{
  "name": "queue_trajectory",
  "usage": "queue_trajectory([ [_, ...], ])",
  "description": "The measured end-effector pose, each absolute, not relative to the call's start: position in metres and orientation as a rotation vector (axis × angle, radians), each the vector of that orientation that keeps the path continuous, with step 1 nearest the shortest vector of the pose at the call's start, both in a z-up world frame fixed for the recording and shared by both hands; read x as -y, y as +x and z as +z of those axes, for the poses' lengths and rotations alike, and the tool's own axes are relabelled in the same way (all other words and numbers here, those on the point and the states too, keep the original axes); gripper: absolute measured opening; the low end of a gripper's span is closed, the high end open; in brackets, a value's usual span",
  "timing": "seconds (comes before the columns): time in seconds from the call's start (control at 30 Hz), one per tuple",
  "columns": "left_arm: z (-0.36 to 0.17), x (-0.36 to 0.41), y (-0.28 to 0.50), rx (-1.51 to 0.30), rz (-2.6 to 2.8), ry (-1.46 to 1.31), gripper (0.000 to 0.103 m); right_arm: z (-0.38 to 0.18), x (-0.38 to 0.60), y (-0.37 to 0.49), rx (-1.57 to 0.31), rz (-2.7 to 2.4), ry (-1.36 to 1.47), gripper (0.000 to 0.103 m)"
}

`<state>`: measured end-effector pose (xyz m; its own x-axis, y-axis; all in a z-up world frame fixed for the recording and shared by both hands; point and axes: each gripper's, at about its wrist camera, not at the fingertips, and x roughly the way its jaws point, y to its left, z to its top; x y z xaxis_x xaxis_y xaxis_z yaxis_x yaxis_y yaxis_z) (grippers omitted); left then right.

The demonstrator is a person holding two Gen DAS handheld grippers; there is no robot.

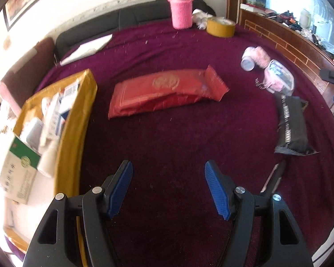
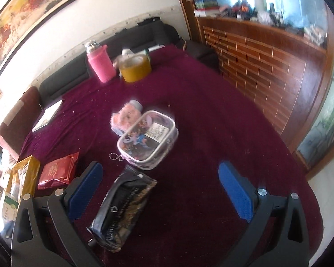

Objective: Organize objects
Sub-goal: 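Move both grippers back to the pile, then grasp the black zippered pouch with the left gripper and lift it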

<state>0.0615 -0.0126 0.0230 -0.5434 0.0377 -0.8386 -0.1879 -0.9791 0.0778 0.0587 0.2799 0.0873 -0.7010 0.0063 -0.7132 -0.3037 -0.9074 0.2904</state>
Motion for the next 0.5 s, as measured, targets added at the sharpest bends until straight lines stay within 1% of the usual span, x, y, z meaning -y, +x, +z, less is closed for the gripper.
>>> queue_trajectory([
  [0.07, 0.011, 0.02, 0.059, -0.168, 2.612, -1.476, 0.062, 0.081, -0.289, 0.054, -0.664, 2.671, -1.2, 0.103],
  [0.1, 0.012, 0.024, 0.06, -0.127, 2.62, -1.463, 0.065, 0.077, -0.292, 0.052, -0.723, 2.676, -1.244, 0.103],
  [0.17, 0.01, 0.023, 0.061, -0.132, 2.611, -1.459, 0.071, 0.069, -0.291, 0.045, -0.818, 2.679, -1.324, 0.103],
  [0.2, 0.008, 0.021, 0.061, -0.145, 2.606, -1.449, 0.078, 0.064, -0.288, 0.041, -0.856, 2.682, -1.363, 0.103],
  [0.23, 0.007, 0.019, 0.063, -0.161, 2.601, -1.438, 0.089, 0.06, -0.282, 0.037, -0.901, 2.69, -1.407, 0.103],
  [0.3, 0.004, 0.017, 0.064, -0.176, 2.604, -1.44, 0.099, 0.053, -0.267, 0.03, -1.019, 2.731, -1.468, 0.103],
  [0.33, 0.004, 0.019, 0.063, -0.16, 2.591, -1.453, 0.101, 0.05, -0.256, 0.028, -1.081, 2.761, -1.5, 0.103],
  [0.4, 0.005, 0.02, 0.061, -0.159, 2.575, -1.452, 0.101, 0.047, -0.234, 0.02, -1.219, 2.835, -1.593, 0.103],
  [0.5, 0.005, 0.02, 0.061, -0.164, 2.573, -1.453, 0.102, 0.052, -0.208, 0.017, -1.378, 2.942, -1.695, 0.103],
])
